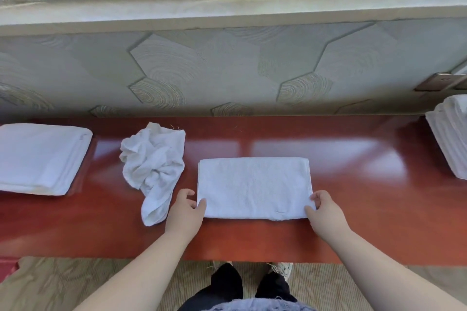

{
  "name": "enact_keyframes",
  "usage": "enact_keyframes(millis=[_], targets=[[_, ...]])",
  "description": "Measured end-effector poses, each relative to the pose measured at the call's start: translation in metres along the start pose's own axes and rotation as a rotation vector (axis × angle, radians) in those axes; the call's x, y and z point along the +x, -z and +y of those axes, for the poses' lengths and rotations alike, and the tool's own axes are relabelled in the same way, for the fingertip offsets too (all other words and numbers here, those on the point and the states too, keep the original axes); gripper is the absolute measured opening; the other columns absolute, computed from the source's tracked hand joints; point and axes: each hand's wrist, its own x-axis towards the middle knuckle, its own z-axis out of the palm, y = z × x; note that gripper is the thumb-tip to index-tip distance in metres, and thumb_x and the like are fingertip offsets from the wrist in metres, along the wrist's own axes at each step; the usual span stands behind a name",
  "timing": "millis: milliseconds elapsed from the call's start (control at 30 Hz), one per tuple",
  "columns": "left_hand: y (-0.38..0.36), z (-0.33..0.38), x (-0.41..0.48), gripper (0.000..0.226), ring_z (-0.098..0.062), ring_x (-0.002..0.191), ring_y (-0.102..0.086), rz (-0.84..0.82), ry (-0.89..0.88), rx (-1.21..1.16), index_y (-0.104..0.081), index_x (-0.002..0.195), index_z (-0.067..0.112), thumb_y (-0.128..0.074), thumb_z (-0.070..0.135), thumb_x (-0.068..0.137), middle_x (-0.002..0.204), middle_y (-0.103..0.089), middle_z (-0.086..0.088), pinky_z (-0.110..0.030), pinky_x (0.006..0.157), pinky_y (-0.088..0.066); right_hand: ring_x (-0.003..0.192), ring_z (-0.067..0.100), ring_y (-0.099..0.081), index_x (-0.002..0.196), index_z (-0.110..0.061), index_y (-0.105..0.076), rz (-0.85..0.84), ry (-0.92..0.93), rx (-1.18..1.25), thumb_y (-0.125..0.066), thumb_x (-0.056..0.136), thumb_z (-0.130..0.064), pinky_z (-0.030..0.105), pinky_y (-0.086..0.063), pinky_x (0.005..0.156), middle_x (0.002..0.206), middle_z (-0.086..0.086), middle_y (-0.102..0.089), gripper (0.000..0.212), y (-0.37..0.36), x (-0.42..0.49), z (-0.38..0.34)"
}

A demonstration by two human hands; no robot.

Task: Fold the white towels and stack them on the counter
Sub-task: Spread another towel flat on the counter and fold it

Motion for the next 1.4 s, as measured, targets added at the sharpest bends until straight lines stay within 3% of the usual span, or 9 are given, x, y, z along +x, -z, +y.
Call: enact_keyframes(millis=[200, 300, 400, 633, 800, 967, 1133, 1267, 1400], targets=[[-0.007, 0.023, 0.043, 0.053, -0.02, 0.102, -0.063, 0.046, 0.121, -0.093, -0.062, 0.128, 0.013, -0.072, 0.047, 0.089, 0.111, -0.067, 0.002, -0.034, 0.087, -0.05, 0.081, 0.029, -0.057, 0.11, -0.018, -0.046, 0.06, -0.049, -0.154, -0.062, 0.094, -0.041, 0.036, -0.043, 0.067, 0.094, 0.003, -0.061, 0.032, -0.002, 0.027, -0.023], [-0.005, 0.045, 0.067, 0.026, -0.023, 0.091, -0.068, 0.041, 0.126, -0.17, -0.064, 0.095, 0.023, -0.07, 0.047, 0.09, 0.097, -0.07, 0.005, -0.037, 0.085, -0.057, 0.088, 0.028, -0.058, 0.118, -0.009, -0.058, 0.051, -0.081, -0.036, -0.061, 0.096, -0.042, 0.034, -0.042, 0.073, 0.098, 0.002, -0.062, 0.039, 0.0, 0.055, -0.044], [-0.003, 0.062, 0.09, 0.028, -0.022, 0.077, -0.063, 0.067, 0.112, -0.235, -0.056, 0.072, 0.028, -0.069, 0.042, 0.092, 0.076, -0.063, 0.008, -0.033, 0.076, -0.053, 0.104, 0.034, -0.063, 0.126, -0.006, -0.061, 0.083, -0.095, 0.074, -0.06, 0.098, -0.043, 0.034, -0.043, 0.079, 0.113, 0.01, -0.069, 0.046, 0.005, 0.081, -0.062], [0.0, 0.059, 0.108, 0.011, -0.022, 0.073, -0.063, 0.171, 0.207, -0.337, -0.072, 0.096, 0.015, -0.064, 0.023, 0.092, 0.076, -0.067, 0.004, -0.023, 0.058, -0.044, 0.089, 0.029, -0.062, 0.106, -0.019, -0.062, 0.112, -0.082, -0.016, -0.061, 0.096, -0.033, 0.032, -0.042, 0.074, 0.1, 0.005, -0.072, 0.017, 0.013, 0.109, -0.056], [0.008, 0.068, 0.105, 0.054, -0.025, 0.106, -0.064, 0.001, -0.077, 0.104, -0.05, 0.143, 0.022, -0.068, 0.037, 0.095, 0.122, -0.06, -0.003, -0.04, 0.092, -0.055, 0.102, 0.032, -0.061, 0.141, -0.023, -0.047, 0.051, 0.038, -0.174, -0.063, 0.095, -0.029, 0.032, -0.04, 0.076, 0.126, 0.006, -0.059, 0.049, 0.009, 0.109, -0.065], [0.014, 0.078, 0.113, 0.02, -0.026, 0.098, -0.059, -0.089, -0.128, 0.361, -0.061, 0.115, 0.02, -0.063, 0.03, 0.098, 0.118, -0.051, -0.006, -0.04, 0.09, -0.052, 0.096, 0.031, -0.056, 0.121, -0.025, -0.057, -0.004, 0.074, -0.4, -0.057, 0.098, -0.031, 0.034, -0.042, 0.075, 0.123, 0.007, -0.049, 0.023, 0.014, 0.113, -0.082], [0.019, 0.078, 0.112, 0.013, -0.017, 0.077, -0.054, -0.101, -0.031, -0.03, -0.059, 0.103, 0.016, -0.061, 0.028, 0.099, 0.091, -0.059, 0.0, -0.027, 0.062, -0.043, 0.074, 0.023, -0.056, 0.106, -0.016, -0.051, 0.016, -0.018, -0.045, -0.057, 0.097, -0.027, 0.032, -0.043, 0.061, 0.098, 0.006, -0.062, 0.016, 0.023, 0.106, -0.081], [0.023, 0.068, 0.11, 0.014, -0.019, 0.094, -0.066, -0.198, 0.022, -0.22, -0.062, 0.106, 0.018, -0.065, 0.03, 0.099, 0.102, -0.069, 0.001, -0.034, 0.083, -0.054, 0.1, 0.021, -0.068, 0.121, -0.017, -0.063, -0.174, -0.11, 0.237, -0.067, 0.089, -0.037, 0.038, -0.056, 0.088, 0.111, 0.0, -0.071, 0.038, 0.031, 0.093, -0.074], [0.016, 0.066, 0.111, 0.013, -0.02, 0.103, -0.07, -0.236, -0.025, -0.228, -0.069, 0.109, 0.019, -0.064, 0.025, 0.099, 0.106, -0.074, 0.003, -0.039, 0.092, -0.057, 0.092, 0.016, -0.066, 0.116, -0.021, -0.067, -0.167, -0.066, 0.131, -0.066, 0.093, -0.039, 0.034, -0.053, 0.072, 0.103, -0.006, -0.071, 0.029, 0.023, 0.088, -0.07]])
